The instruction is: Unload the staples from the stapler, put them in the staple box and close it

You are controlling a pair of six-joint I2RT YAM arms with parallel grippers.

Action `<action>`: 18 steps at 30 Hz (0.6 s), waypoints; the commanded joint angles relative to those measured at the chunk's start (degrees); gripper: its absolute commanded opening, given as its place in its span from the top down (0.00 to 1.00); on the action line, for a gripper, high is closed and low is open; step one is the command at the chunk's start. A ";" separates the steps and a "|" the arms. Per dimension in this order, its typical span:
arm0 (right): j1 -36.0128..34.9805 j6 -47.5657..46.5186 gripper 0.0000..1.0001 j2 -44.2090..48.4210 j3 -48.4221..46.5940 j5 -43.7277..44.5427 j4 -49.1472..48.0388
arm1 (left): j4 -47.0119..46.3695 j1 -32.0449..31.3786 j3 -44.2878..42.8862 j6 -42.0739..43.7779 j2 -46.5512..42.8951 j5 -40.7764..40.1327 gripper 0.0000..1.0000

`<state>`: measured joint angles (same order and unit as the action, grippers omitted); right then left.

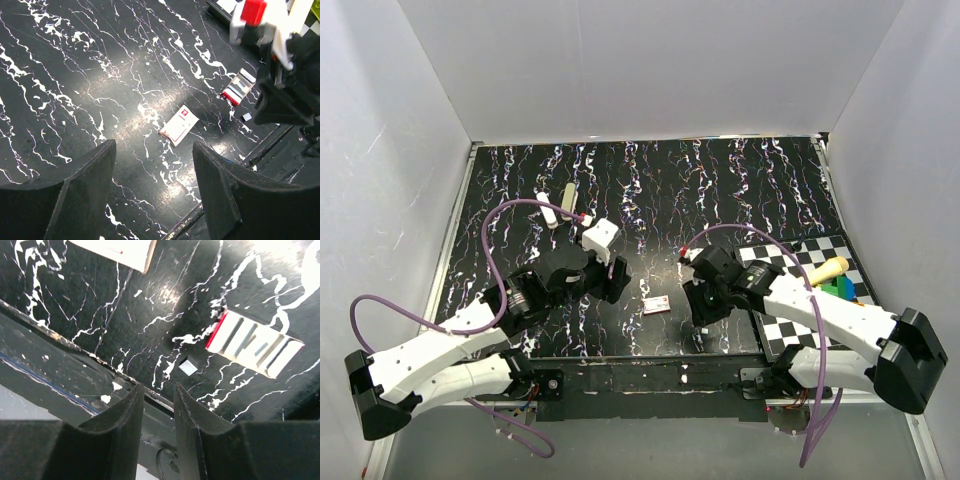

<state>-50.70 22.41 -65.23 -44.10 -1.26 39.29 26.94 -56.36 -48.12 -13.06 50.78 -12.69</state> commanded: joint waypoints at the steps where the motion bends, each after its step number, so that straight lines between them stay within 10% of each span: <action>1: -3.79 1.04 0.62 -3.31 -0.02 3.34 2.37 | 0.04 0.28 0.75 -0.39 -1.48 -0.85 0.37; 18: -7.13 11.42 0.63 -3.15 5.42 6.44 3.52 | -0.13 0.28 1.01 -0.65 -0.60 -0.58 0.37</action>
<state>-57.32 31.59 -68.88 -39.05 4.43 43.00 26.96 -56.36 -47.35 -13.52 50.22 -12.71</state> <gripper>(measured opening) 0.372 0.629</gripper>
